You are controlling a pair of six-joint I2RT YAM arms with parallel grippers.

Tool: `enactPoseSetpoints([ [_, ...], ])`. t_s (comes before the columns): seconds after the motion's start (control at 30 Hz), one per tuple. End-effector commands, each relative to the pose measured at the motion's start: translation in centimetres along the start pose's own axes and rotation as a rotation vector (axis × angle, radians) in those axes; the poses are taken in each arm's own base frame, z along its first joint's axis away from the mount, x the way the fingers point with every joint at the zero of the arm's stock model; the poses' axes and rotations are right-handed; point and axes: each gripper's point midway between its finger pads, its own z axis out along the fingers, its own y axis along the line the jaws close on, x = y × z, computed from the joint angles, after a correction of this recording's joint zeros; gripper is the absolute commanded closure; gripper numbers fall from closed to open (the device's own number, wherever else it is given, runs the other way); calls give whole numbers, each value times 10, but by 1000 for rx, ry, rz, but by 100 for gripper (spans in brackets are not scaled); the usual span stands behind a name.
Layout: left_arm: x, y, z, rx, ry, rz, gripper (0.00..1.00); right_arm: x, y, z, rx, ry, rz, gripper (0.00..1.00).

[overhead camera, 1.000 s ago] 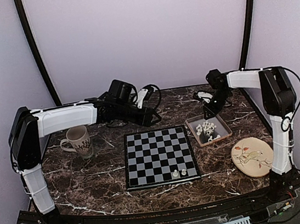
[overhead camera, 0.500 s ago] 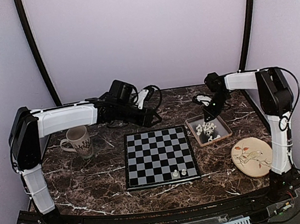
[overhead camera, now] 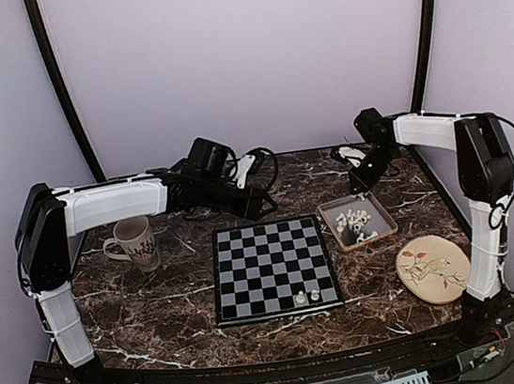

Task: Set up the chess pieces on the board
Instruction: Pick up the pawn from the storage box, then place the pawn at h2.

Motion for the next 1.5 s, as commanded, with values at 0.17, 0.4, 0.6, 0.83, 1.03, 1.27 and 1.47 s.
enactPoseSetpoints([
  [0.17,8,15,-16,-103,-34,-58,49,-8,87,-59,-140,-158,-193,98],
  [0.4,5,49,-37,-219,-91,-171,47,27,191,-70,-265,-157,-531,96],
  [0.6,-2,52,-48,-210,-115,-185,48,72,234,-51,-373,-45,-681,96],
  [0.83,-3,51,-49,-204,-121,-188,48,91,248,-32,-369,18,-729,95],
  [1.03,-1,52,-49,-206,-114,-187,48,99,252,-22,-371,63,-745,94],
  [1.27,-1,52,-50,-208,-114,-184,47,103,249,-11,-337,98,-755,92],
  [1.47,0,52,-48,-202,-115,-189,47,102,249,-5,-338,108,-754,92],
])
